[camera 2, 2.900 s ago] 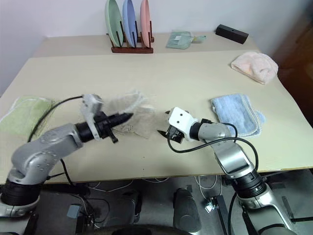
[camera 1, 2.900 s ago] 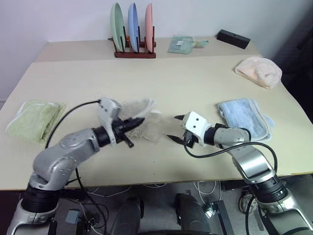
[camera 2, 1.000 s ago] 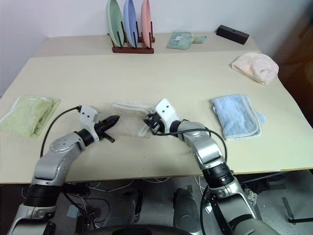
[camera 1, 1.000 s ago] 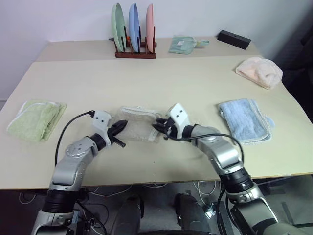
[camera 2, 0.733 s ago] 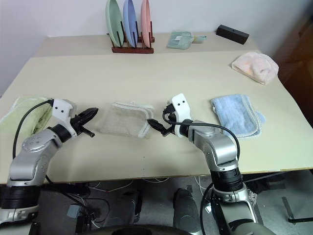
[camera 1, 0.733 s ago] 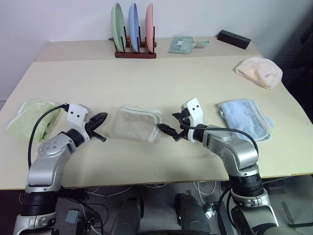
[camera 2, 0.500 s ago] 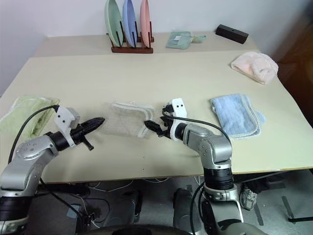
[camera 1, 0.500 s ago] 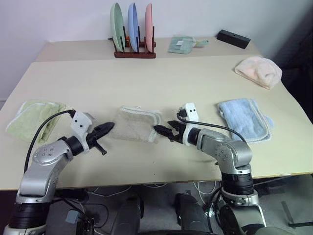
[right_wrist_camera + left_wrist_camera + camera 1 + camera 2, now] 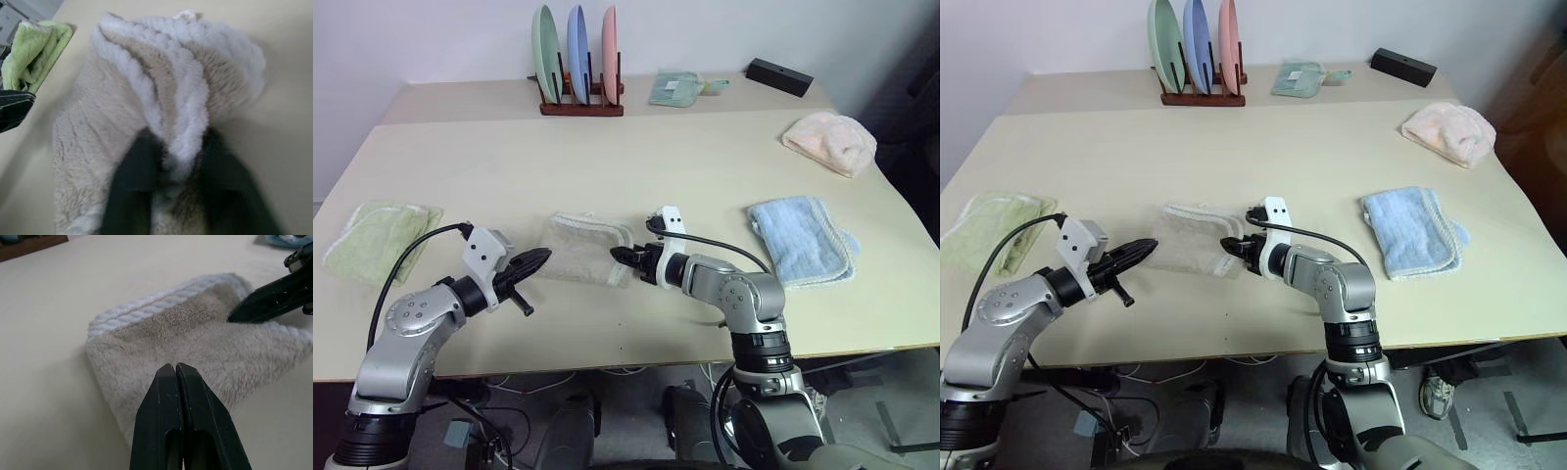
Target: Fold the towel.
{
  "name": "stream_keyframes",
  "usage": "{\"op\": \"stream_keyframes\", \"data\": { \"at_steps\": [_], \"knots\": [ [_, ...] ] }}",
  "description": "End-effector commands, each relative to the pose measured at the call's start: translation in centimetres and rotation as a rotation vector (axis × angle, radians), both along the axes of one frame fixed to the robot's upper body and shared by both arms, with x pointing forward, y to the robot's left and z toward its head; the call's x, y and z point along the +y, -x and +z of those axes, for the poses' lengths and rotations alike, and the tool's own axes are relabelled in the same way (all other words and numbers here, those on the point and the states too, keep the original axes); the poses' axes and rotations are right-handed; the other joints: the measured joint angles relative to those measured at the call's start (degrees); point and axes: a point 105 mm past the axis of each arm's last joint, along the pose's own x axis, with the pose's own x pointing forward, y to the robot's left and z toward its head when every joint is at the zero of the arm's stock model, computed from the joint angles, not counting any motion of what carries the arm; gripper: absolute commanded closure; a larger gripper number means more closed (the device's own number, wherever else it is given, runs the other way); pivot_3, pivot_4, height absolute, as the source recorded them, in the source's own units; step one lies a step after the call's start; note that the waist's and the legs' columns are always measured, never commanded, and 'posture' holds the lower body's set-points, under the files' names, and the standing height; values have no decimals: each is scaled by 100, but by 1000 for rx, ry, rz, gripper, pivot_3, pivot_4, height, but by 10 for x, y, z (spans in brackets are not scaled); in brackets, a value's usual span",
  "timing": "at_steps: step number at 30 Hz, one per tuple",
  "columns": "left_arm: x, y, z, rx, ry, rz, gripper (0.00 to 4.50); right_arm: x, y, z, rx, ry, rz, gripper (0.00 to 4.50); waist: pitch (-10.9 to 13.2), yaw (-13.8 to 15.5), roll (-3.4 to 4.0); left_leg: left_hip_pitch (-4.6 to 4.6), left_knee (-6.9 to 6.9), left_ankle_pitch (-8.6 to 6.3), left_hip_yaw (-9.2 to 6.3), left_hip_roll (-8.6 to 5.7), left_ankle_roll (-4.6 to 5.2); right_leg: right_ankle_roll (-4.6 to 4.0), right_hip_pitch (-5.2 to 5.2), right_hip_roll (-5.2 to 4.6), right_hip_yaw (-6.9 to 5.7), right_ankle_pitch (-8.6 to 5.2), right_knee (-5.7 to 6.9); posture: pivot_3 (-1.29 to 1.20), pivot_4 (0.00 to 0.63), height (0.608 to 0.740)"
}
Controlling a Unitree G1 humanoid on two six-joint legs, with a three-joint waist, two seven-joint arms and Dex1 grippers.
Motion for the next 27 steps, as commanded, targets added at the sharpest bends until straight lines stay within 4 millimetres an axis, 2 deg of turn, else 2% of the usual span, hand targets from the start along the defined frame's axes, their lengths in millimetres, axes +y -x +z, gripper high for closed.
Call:
{"op": "stream_keyframes", "data": {
  "at_steps": [1,3,6,9,11,14,16,19,23,27],
  "knots": [
    [-6,2,7,-35,-3,-15,4500,-3,0,32,-119,-59,-9,4451,1,2,1,0,0,0,0,0,0,0,0,0,0,0,0,0,150,740],
    [-10,0,8,-38,6,-27,4500,-17,-3,53,-223,-62,-53,4451,1,15,2,-1,0,0,0,0,0,0,0,0,0,0,0,0,150,740],
    [-19,-5,8,-49,18,-45,4500,-52,-5,90,-361,-76,-170,4451,1,58,1,-5,3,0,-1,-1,0,1,1,-1,-1,0,-3,0,150,740],
    [-35,-11,12,-73,31,-100,4500,-115,-4,124,-456,-86,-397,4451,1,77,1,-6,6,0,-1,-3,-1,1,3,-2,-1,0,-5,0,150,740],
    [-48,-16,19,-103,49,-134,4500,-156,1,128,-444,-76,-556,4451,-1,82,-1,-7,6,0,-2,-4,-1,1,5,-3,-2,0,-6,0,150,740],
    [-71,-17,31,-133,101,-225,4500,-195,18,121,-399,-95,-700,4451,-1,58,-2,-7,0,0,-2,-4,0,2,5,-3,-3,-1,-9,0,150,740],
    [-90,-15,37,-141,118,-305,4500,-224,32,109,-345,-133,-841,4451,0,37,3,-5,-3,0,1,-1,1,2,3,-2,-1,-1,-7,0,150,740],
    [-109,-14,41,-142,139,-385,4500,-254,54,85,-257,-205,-1008,4451,-1,23,7,-3,-4,1,4,-1,2,2,4,-2,0,-1,-4,0,150,740],
    [-124,-11,38,-129,149,-452,4500,-267,75,54,-138,-261,-1134,4451,-2,25,12,-3,-3,1,4,0,3,2,5,-2,0,-1,-3,0,150,740],
    [-130,-9,33,-122,129,-488,4500,-270,84,34,-58,-254,-1184,4451,-4,26,19,-2,0,1,6,0,3,-1,5,-2,2,-3,-4,0,150,740]
  ]
}}
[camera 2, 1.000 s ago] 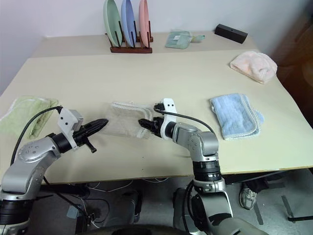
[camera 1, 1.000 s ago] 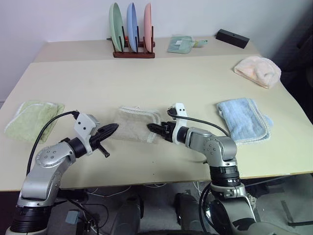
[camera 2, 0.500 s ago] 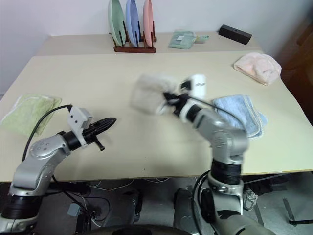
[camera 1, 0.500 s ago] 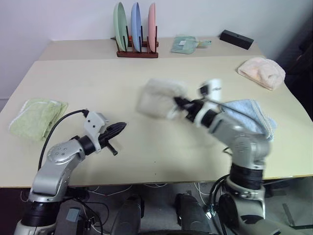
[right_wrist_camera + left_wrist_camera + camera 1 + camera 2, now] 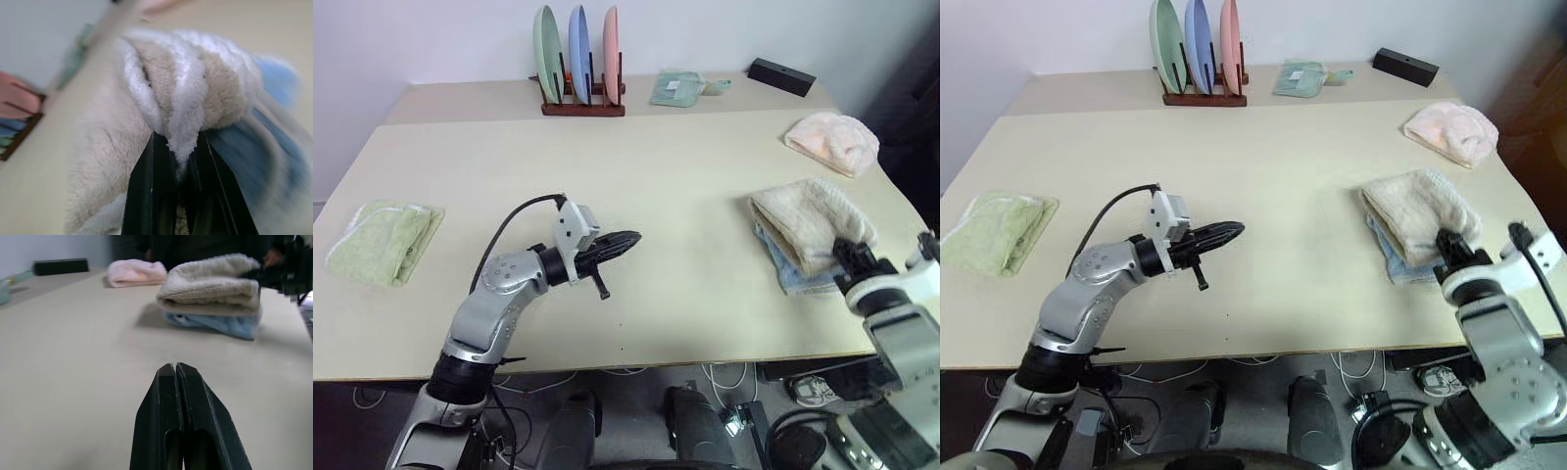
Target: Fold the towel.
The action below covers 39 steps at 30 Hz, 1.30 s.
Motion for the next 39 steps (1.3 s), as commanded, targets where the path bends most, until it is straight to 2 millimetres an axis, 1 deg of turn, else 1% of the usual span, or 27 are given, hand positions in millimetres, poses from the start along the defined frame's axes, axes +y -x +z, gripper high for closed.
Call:
{"op": "stream_keyframes", "data": {
  "at_steps": [1,2,4,5,8,10,11,13,14,16,18,20,22,23,25,27,28,29,30,34,39],
  "knots": [
    [-5,3,5,-44,-5,-36,4500,-2,5,7,-23,18,-27,4451,-1,9,2,0,0,0,0,0,0,-8,1,0,0,-5,0,0,150,740],
    [-5,4,4,-44,-4,-36,4500,-4,6,7,-25,16,-33,4451,-1,7,2,0,0,0,0,0,0,-13,1,0,0,-8,-1,0,150,740],
    [-5,4,4,-41,-4,-37,4500,-8,8,9,-38,5,-52,3779,-1,11,3,0,1,0,0,0,0,-14,2,0,0,-8,-2,0,150,740],
    [-5,4,3,-41,-4,-38,4500,-9,8,10,-47,-1,-58,3587,-1,12,3,0,1,0,-1,0,0,-14,2,0,-1,-9,-2,0,150,740],
    [-6,5,1,-37,-5,-40,4500,-15,12,17,-69,24,-72,2167,-1,16,3,-1,1,0,-1,0,0,-13,3,0,-1,-9,-4,0,150,740],
    [-6,5,0,-30,-4,-40,4500,-20,16,30,-83,121,-78,1119,-1,22,4,-1,1,0,-1,0,0,-13,4,-1,-1,-10,-5,0,150,740],
    [-6,5,-1,-27,-2,-40,4500,-24,19,38,-83,198,-92,719,-1,24,4,-1,2,0,-1,-1,0,-13,5,-1,-1,-10,-6,0,150,740],
    [-6,5,-2,-20,2,-36,4500,-34,26,48,-83,287,-129,719,0,31,4,-2,2,0,0,-1,0,-12,5,-1,-1,-10,-7,0,150,740],
    [-4,2,-3,-22,2,-23,4500,-41,31,55,-82,342,-156,719,-1,33,5,-2,2,0,-1,0,0,-12,6,-1,-1,-11,-7,0,150,740],
    [-2,-2,-3,-27,3,0,4500,-50,35,64,-82,414,-180,719,-1,38,4,-1,3,0,0,-1,0,-12,8,-1,-1,-11,-8,0,150,740],
    [7,-14,-4,-31,5,67,4500,-39,31,80,-95,564,-94,719,-2,29,7,0,4,0,0,-1,1,-13,10,-1,-1,-12,-10,0,150,740],
    [21,-27,-7,-51,-19,150,4500,-12,20,91,-111,731,71,719,-2,-3,11,2,4,-1,1,-1,1,-13,9,-1,0,-12,-9,0,150,740],
    [36,-38,-13,-59,-56,234,4500,21,10,93,-126,878,277,719,-3,-15,11,6,2,-1,5,2,2,-12,9,1,0,-12,-8,0,150,740],
    [45,-42,-15,-61,-69,265,4500,37,5,90,-136,924,374,719,-2,-12,11,7,3,-1,5,8,2,-7,10,5,-1,-16,-9,0,150,740],
    [53,-44,-17,-69,-81,292,4500,51,0,85,-147,969,481,719,0,27,1,6,2,-1,3,10,2,0,10,8,-4,-19,-9,0,150,740],
    [72,-44,-19,-82,-104,346,4500,80,-13,70,-167,1005,661,719,4,37,-7,1,4,-2,1,9,2,-9,12,6,-5,-13,-15,0,150,740],
    [81,-43,-20,-85,-112,377,4500,92,-19,62,-171,1026,737,719,4,35,-8,-3,7,-2,2,6,2,-10,12,3,-5,-11,-18,0,150,740],
    [87,-41,-20,-86,-115,400,4500,99,-24,55,-171,1050,788,719,5,22,-9,-4,10,-2,3,4,2,-10,13,1,-4,-11,-21,0,150,740],
    [88,-40,-20,-87,-115,411,4500,100,-28,51,-171,1067,810,719,5,36,-9,-3,11,-2,5,3,2,-11,13,0,-3,-11,-22,0,150,740],
    [94,-27,-27,-87,-141,453,4500,109,-49,38,-202,1032,868,719,8,64,-14,-7,13,-2,-1,-3,1,-8,14,-6,-7,-11,-21,0,150,740],
    [95,-16,-29,-65,-118,484,4500,113,-64,29,-215,1017,898,719,8,50,-15,-5,15,-2,-1,-2,1,-6,14,-5,-6,-9,-19,0,150,740]
  ]
}}
